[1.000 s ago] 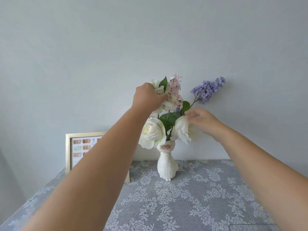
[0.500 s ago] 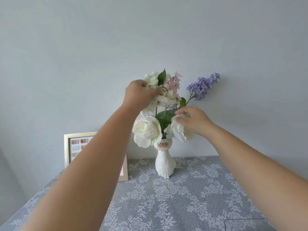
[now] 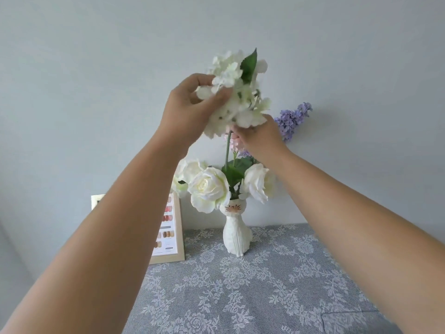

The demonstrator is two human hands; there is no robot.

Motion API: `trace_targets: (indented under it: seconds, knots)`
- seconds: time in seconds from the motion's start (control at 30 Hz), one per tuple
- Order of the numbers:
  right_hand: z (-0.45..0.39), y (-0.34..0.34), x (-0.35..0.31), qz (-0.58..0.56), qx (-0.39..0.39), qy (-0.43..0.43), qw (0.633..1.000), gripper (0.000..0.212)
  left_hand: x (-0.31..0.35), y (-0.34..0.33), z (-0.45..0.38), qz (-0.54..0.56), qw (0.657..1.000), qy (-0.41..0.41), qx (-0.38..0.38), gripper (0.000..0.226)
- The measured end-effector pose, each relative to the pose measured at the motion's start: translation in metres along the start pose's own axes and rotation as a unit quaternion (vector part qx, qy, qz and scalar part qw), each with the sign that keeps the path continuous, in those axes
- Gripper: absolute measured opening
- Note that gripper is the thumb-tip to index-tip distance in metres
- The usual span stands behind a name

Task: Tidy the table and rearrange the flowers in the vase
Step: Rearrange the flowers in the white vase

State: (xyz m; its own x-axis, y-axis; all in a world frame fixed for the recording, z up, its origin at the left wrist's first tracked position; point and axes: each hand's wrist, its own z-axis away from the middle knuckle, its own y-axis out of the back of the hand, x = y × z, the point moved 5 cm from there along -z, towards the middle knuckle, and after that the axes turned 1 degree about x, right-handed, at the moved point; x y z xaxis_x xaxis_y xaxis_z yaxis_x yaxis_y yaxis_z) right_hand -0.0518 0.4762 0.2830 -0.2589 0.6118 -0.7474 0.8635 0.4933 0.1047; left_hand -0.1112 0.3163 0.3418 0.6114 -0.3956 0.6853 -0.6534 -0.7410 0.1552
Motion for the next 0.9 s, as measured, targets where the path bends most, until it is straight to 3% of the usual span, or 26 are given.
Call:
trace_targets:
  seconds: [0.07,0.13,0.27,0.4,0.47,0.67,0.9]
  knots:
    - [0.004,0.012,-0.003,-0.014,0.023,0.002,1.0,0.021,-0.008,0.01,0.006,0.061,0.998,0.0,-0.008,0.026]
    - [0.007,0.026,-0.009,0.006,0.042,0.031,0.999,0.02,-0.024,0.021,0.017,0.047,0.999,0.005,-0.004,0.028]
    - [0.01,0.046,-0.026,0.033,0.081,0.105,0.991,0.025,-0.078,0.022,0.044,-0.147,0.987,0.053,-0.042,0.046]
    - [0.016,0.043,-0.022,0.052,0.057,0.091,0.993,0.018,-0.127,0.008,0.066,-0.409,0.897,0.07,-0.152,0.072]
    - [0.023,0.035,-0.01,0.06,0.06,0.062,0.994,0.009,-0.14,0.003,0.072,-0.457,0.868,0.066,-0.18,0.077]
    - [0.025,0.019,0.016,0.041,0.076,-0.011,0.996,0.021,-0.156,0.012,0.074,-0.414,0.902,0.063,-0.104,0.044]
    - [0.027,0.006,0.026,0.075,0.041,-0.004,0.996,0.025,-0.165,0.027,0.072,-0.372,0.922,0.099,-0.051,0.039]
